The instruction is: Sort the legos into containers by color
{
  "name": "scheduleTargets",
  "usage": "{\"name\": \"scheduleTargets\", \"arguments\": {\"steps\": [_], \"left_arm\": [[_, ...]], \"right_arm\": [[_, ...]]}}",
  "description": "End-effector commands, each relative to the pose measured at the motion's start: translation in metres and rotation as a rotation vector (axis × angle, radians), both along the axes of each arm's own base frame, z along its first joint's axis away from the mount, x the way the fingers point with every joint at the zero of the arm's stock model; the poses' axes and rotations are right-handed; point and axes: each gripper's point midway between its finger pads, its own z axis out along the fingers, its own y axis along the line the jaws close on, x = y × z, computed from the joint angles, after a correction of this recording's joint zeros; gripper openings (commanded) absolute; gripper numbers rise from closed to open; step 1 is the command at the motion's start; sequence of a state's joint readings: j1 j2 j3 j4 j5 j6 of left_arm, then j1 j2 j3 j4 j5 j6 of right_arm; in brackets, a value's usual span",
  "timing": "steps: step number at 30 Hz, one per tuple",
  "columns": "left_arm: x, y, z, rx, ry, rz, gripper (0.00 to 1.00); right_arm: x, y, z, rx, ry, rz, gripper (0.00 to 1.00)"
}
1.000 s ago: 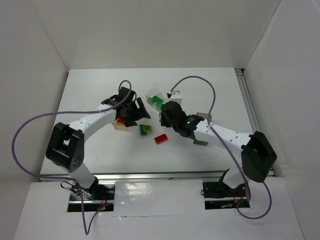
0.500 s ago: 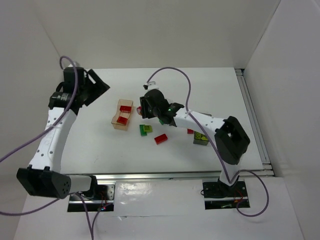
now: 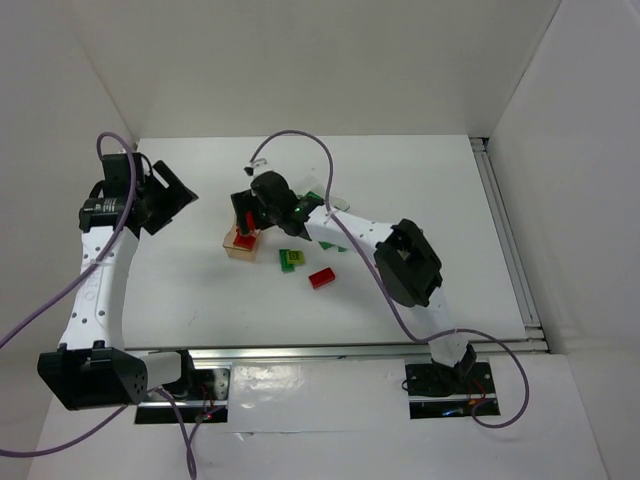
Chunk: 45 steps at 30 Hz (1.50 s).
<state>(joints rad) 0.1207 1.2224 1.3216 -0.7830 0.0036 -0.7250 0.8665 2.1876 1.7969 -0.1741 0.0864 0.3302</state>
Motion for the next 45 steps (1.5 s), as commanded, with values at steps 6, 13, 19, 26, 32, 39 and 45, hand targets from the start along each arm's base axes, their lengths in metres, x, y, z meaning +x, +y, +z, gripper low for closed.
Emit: {"name": "scheduleTargets", "arguments": {"steps": [6, 13, 19, 26, 32, 39, 45], "left_arm": [[-0.001, -0.006, -0.001, -0.025, -0.016, -0.062, 0.86], [0.003, -0.010, -0.003, -0.034, -0.037, -0.088, 0.86], [0.006, -0.016, -0.008, -0.063, -0.036, -0.106, 0.86], [0.007, -0.022, -0.013, -0.064, -0.034, -0.124, 0.86], [0.006, -0.024, -0.017, -0.078, -0.026, -0.125, 0.86], [0.008, -0.023, -0.015, -0.077, -0.035, -0.125, 0.86], [0.009, -0.020, -0.019, -0.066, -0.024, -0.111, 0.86]], "right_arm": [[-0.015, -0.063, 0.062, -0.036, -0.177, -0.161, 0.85], [-0.072, -0.154, 0.005, -0.195, -0.031, -0.262, 0.98], [-0.108, -0.167, -0.032, -0.216, 0.090, -0.192, 1.00], [-0.110, -0.173, -0.066, -0.320, 0.104, -0.143, 1.00], [-0.116, -0.165, -0.094, -0.379, 0.157, -0.054, 1.00], [-0.112, -0.162, -0.093, -0.368, 0.151, -0.069, 0.80], [-0.096, -0.156, -0.053, -0.331, 0.082, -0.110, 0.50]]}}
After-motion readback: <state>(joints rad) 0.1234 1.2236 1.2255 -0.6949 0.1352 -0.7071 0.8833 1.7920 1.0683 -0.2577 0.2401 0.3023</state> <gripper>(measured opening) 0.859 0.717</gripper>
